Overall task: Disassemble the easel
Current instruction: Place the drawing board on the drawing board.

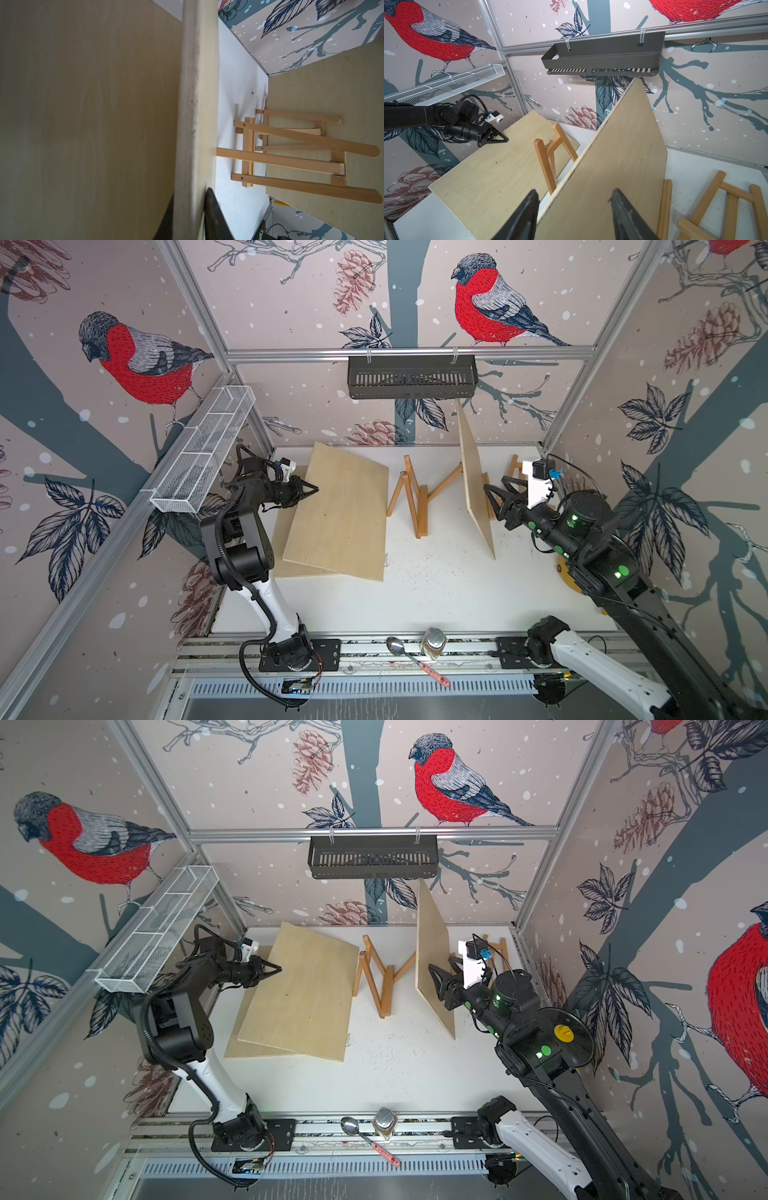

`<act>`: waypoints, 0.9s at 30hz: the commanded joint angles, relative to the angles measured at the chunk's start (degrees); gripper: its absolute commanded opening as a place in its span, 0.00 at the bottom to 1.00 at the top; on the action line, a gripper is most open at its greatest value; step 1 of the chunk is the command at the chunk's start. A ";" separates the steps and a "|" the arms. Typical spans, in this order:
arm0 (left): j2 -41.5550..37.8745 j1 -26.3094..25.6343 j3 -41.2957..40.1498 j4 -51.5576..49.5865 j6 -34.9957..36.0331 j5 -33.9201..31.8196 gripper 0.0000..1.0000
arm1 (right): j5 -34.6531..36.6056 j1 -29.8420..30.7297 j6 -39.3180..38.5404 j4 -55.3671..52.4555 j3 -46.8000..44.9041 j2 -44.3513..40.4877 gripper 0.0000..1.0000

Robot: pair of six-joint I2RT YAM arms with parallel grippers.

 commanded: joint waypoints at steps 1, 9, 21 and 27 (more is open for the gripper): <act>2.96 0.18 -0.46 -5.44 2.54 -41.05 0.00 | -1.13 0.06 -0.68 2.59 -0.23 0.03 0.57; 9.20 0.52 1.39 -6.32 2.87 -45.27 0.00 | -2.19 0.06 -0.33 3.49 -0.69 0.70 0.57; 11.68 1.21 2.69 -8.15 1.36 -52.78 0.05 | -2.17 0.08 -0.42 3.56 -0.78 0.92 0.59; 12.61 1.32 2.97 -8.98 1.00 -55.04 0.29 | -2.14 0.12 -0.45 3.52 -0.78 1.00 0.59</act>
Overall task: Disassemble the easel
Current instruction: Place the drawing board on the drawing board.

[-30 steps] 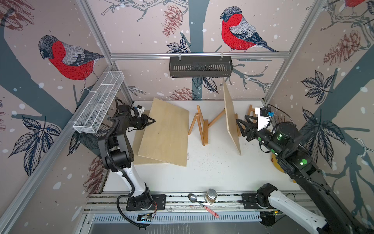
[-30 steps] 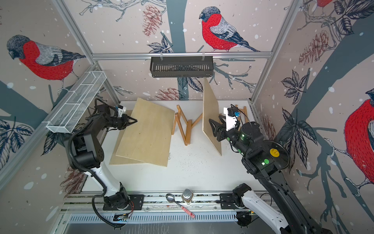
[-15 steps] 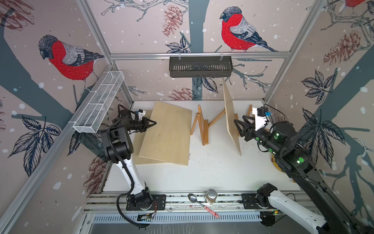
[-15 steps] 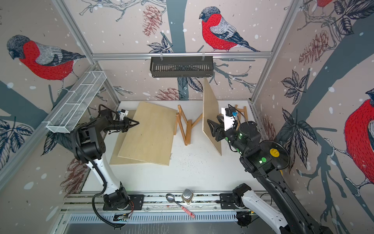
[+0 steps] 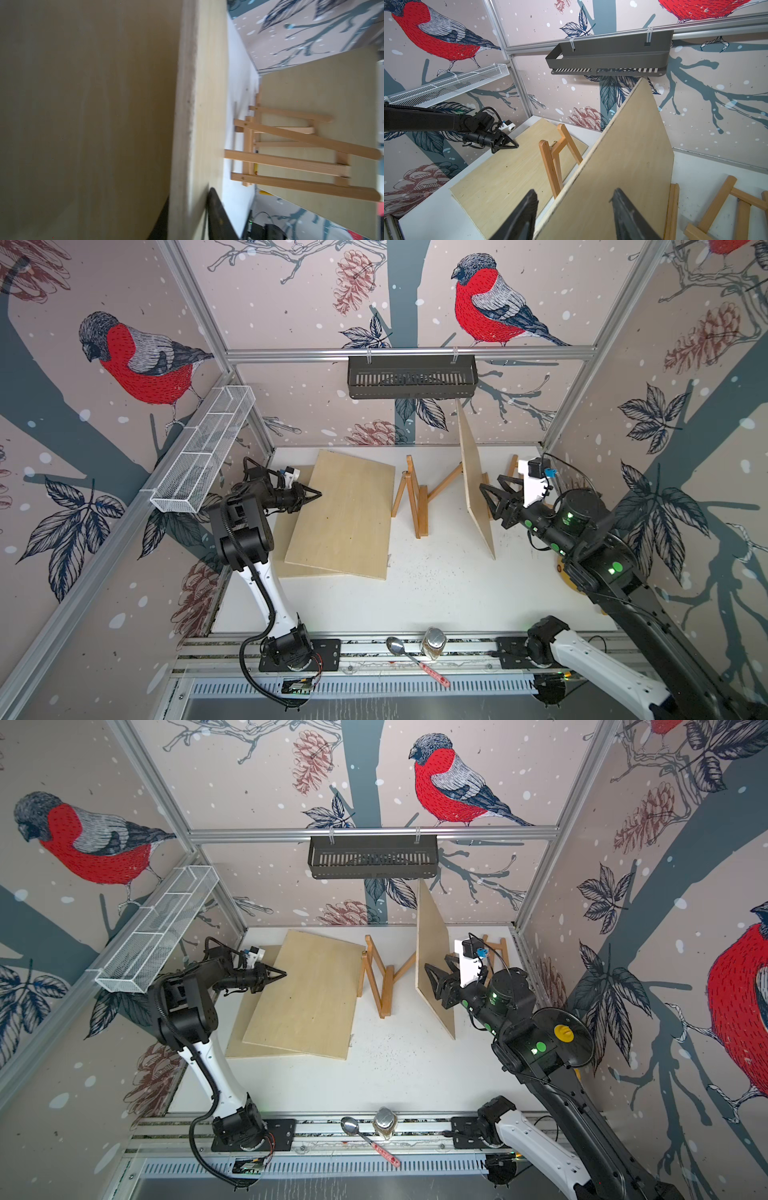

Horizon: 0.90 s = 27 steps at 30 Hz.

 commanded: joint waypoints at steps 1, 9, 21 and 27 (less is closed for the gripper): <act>1.05 0.27 -0.22 -9.98 -2.38 -59.19 0.32 | -0.76 0.08 -0.44 1.43 -0.04 -0.09 0.59; 1.05 0.46 0.17 -10.23 -3.00 -60.50 0.43 | -0.81 0.07 -0.53 1.48 -0.04 0.52 0.59; -3.45 0.52 1.64 -10.57 -3.74 -55.34 0.42 | 0.56 0.06 -1.42 0.96 -0.04 1.02 0.60; -12.21 -1.04 2.53 -12.90 -6.27 -48.65 0.30 | 3.99 0.06 -3.23 -0.64 0.87 0.60 0.61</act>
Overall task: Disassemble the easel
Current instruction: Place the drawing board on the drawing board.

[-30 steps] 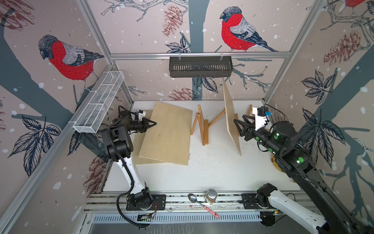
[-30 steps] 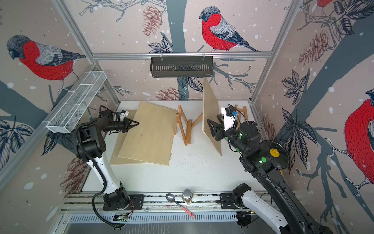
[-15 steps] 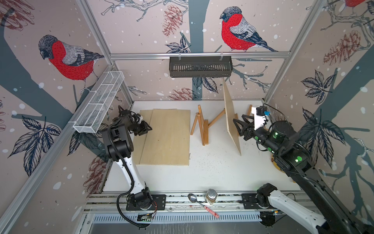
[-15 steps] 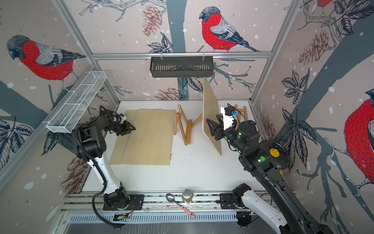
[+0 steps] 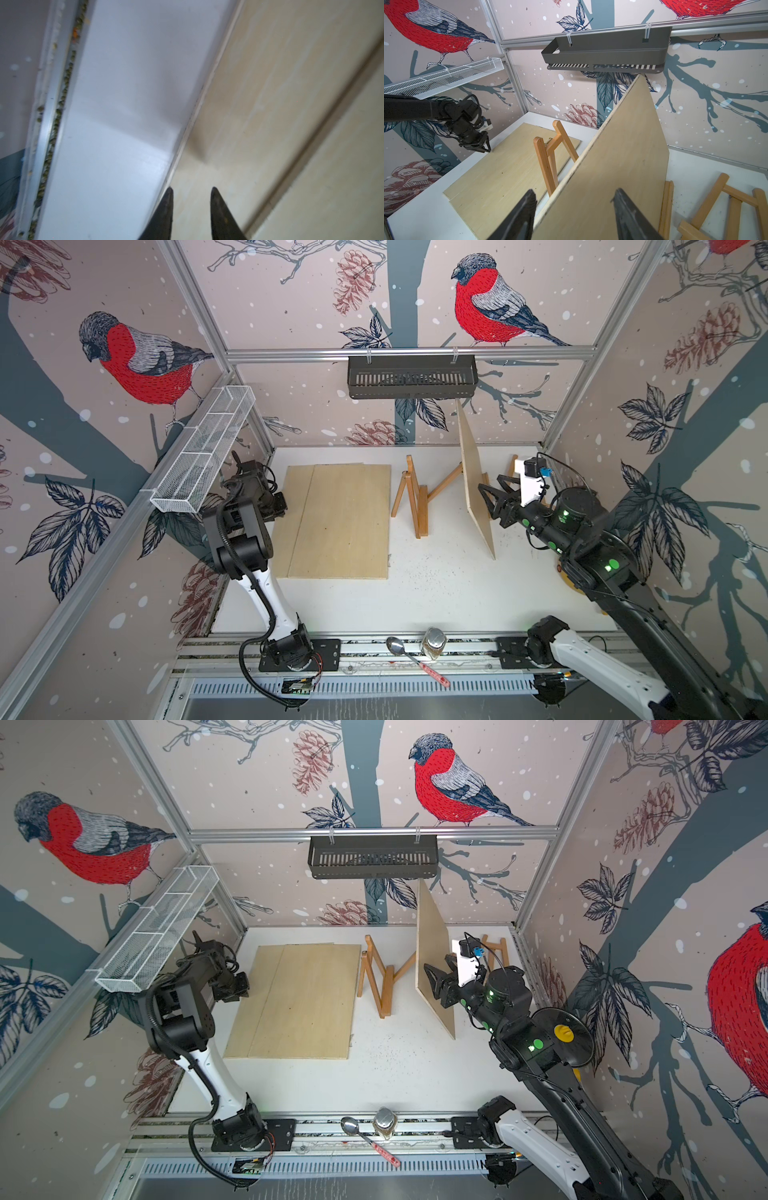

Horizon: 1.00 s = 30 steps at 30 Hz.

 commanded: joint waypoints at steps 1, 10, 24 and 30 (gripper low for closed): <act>-5.26 -2.15 0.35 -3.53 -2.09 2.84 0.30 | 2.70 0.07 -1.91 -0.12 0.86 -0.35 0.62; -27.70 -13.19 -10.58 4.35 -11.08 7.49 0.27 | 5.80 0.06 -2.75 -0.48 1.52 -0.57 0.65; -56.36 -26.42 -33.97 25.75 -22.85 12.95 0.29 | 20.41 22.47 -9.18 -0.92 8.65 2.28 0.57; -56.42 -43.30 -34.52 34.23 -25.95 3.45 0.30 | 31.38 31.01 -6.99 -1.51 11.57 11.87 0.61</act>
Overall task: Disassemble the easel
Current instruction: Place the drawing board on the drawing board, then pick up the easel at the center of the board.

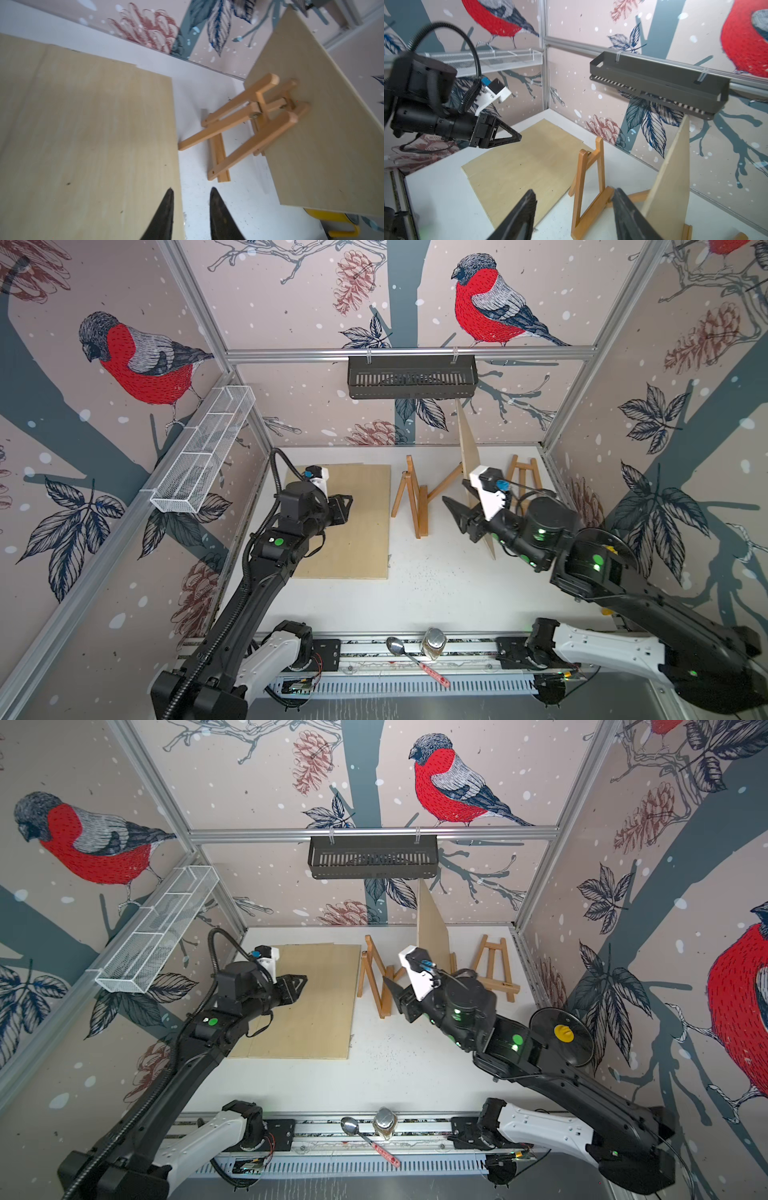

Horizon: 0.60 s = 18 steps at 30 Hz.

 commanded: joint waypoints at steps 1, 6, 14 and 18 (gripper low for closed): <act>1.17 -6.74 0.07 8.41 -3.09 -5.89 0.30 | 8.65 0.53 3.18 0.12 2.07 2.72 0.62; 6.50 -13.96 -0.70 14.46 -5.05 -6.75 0.30 | 7.89 -0.06 6.03 2.14 1.81 3.07 0.64; 17.01 -22.16 -0.54 22.74 -4.86 -9.51 0.32 | 7.38 -0.99 4.89 3.70 0.97 2.81 0.66; 21.70 -23.77 2.03 23.33 -4.81 -12.94 0.33 | 4.87 -2.68 4.76 4.21 0.71 2.91 0.66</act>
